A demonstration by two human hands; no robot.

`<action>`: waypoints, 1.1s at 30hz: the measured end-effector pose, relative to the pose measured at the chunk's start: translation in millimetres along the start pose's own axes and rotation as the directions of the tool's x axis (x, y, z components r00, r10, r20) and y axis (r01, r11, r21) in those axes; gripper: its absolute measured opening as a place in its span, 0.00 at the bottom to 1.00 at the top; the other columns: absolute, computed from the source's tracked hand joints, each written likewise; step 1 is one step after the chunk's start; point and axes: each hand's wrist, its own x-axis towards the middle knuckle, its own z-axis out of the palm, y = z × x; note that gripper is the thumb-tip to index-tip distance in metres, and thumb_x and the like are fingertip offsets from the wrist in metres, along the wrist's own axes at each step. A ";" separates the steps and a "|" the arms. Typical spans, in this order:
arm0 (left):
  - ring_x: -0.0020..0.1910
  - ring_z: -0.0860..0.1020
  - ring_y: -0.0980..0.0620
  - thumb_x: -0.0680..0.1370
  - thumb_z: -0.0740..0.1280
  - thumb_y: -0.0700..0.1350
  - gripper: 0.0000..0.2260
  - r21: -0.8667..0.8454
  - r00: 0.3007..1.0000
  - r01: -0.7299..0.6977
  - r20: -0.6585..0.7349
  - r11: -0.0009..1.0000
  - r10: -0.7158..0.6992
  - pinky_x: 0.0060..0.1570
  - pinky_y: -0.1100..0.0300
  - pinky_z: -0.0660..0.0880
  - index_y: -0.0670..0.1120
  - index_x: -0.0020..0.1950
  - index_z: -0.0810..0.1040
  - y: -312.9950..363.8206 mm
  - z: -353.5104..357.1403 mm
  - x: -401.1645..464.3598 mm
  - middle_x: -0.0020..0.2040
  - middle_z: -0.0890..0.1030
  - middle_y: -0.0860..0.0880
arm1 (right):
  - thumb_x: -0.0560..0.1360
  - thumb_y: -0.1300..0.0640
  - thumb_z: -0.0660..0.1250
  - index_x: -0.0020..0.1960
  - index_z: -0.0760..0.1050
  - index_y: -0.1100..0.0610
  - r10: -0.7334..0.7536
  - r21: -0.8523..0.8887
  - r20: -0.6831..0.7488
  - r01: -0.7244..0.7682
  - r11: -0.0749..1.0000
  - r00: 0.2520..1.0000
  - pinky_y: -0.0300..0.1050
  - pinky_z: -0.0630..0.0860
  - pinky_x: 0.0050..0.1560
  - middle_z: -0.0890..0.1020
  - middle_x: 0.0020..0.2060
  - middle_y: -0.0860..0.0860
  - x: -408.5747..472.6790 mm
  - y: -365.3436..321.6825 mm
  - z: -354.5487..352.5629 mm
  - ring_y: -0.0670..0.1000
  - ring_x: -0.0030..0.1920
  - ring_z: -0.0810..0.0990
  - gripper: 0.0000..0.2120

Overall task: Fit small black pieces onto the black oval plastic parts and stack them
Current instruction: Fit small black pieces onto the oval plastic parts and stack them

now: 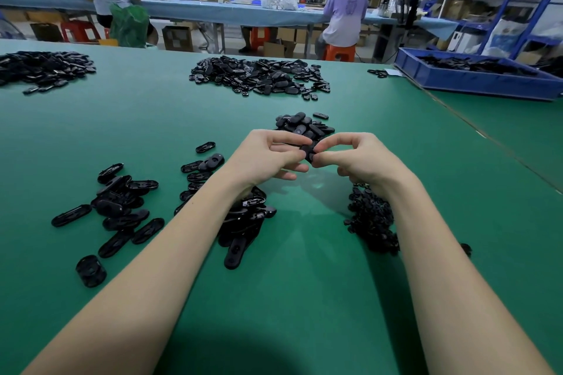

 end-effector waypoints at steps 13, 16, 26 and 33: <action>0.47 0.85 0.56 0.78 0.71 0.39 0.11 0.340 0.990 -0.144 0.036 0.929 0.140 0.51 0.59 0.82 0.53 0.55 0.86 5.3 -1.4 1.9 0.44 0.87 0.52 | 0.66 0.54 0.82 0.49 0.82 0.52 -0.015 -0.111 0.000 0.015 0.994 1.000 0.42 0.63 0.34 0.77 0.35 0.49 -1.8 -7.3 -4.1 0.46 0.30 0.68 0.14; 0.47 0.86 0.49 0.77 0.70 0.37 0.11 0.261 0.992 -0.122 0.027 0.958 0.119 0.55 0.57 0.81 0.51 0.54 0.86 4.2 -0.5 2.7 0.43 0.87 0.48 | 0.66 0.54 0.82 0.48 0.82 0.52 -0.015 -0.105 -0.010 0.014 0.994 1.000 0.41 0.64 0.33 0.75 0.28 0.44 -1.7 -7.4 -5.4 0.42 0.24 0.67 0.13; 0.40 0.84 0.50 0.77 0.69 0.30 0.08 -0.281 0.995 0.093 0.006 0.955 -0.095 0.45 0.66 0.80 0.40 0.49 0.85 6.5 -2.5 3.4 0.44 0.85 0.42 | 0.69 0.40 0.79 0.44 0.86 0.46 -0.048 0.063 0.051 0.045 0.997 0.998 0.34 0.65 0.30 0.85 0.39 0.42 -3.5 3.5 -2.8 0.44 0.30 0.69 0.11; 0.39 0.85 0.48 0.74 0.72 0.31 0.07 -0.281 0.985 0.134 -0.069 0.950 -0.159 0.49 0.62 0.82 0.39 0.50 0.81 3.0 2.0 3.3 0.44 0.86 0.40 | 0.71 0.48 0.79 0.44 0.86 0.50 -0.051 0.084 0.053 0.046 0.995 0.997 0.32 0.66 0.27 0.86 0.38 0.45 1.2 1.9 3.0 0.43 0.27 0.69 0.07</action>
